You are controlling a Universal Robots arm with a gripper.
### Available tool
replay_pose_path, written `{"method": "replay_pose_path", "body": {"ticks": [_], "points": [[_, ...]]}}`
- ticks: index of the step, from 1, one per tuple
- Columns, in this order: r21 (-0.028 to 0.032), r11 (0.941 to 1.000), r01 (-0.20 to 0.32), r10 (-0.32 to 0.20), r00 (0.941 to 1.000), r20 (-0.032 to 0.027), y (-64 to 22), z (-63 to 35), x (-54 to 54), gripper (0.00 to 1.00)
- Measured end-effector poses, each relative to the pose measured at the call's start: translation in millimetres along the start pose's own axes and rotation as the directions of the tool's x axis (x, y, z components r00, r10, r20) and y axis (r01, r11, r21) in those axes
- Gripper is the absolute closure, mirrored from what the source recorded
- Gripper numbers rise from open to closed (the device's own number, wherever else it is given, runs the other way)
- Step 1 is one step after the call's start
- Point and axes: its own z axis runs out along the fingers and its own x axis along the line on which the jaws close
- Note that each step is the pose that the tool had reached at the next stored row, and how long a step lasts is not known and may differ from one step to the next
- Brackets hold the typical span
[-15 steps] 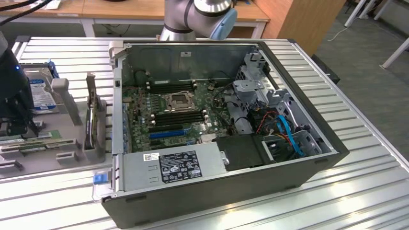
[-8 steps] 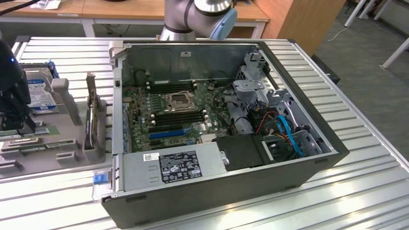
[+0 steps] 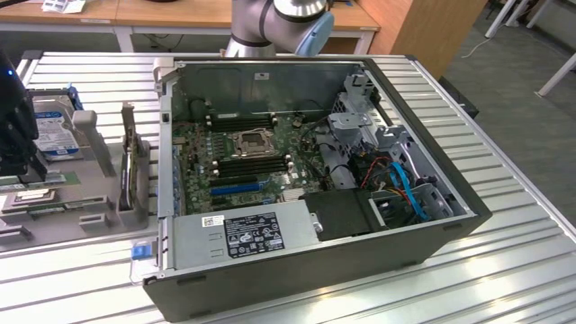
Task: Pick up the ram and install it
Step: 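Pick up the ram and move it above insertion slot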
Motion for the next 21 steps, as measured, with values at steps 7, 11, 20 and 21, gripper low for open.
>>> {"method": "replay_pose_path", "body": {"ticks": [7,11,20,21], "points": [[0.0000,1.0000,0.000,0.000,1.0000,0.0001,0.5,-11.8,-0.2,0.88],[0.0000,1.0000,0.000,0.000,1.0000,0.0000,0.7,-19.4,-0.4,0.88],[0.0000,1.0000,0.000,0.000,1.0000,0.0000,1.5,-37.1,-0.7,0.88],[0.0000,1.0000,0.000,0.000,1.0000,0.0000,1.6,-39.0,-0.7,0.88]]}}
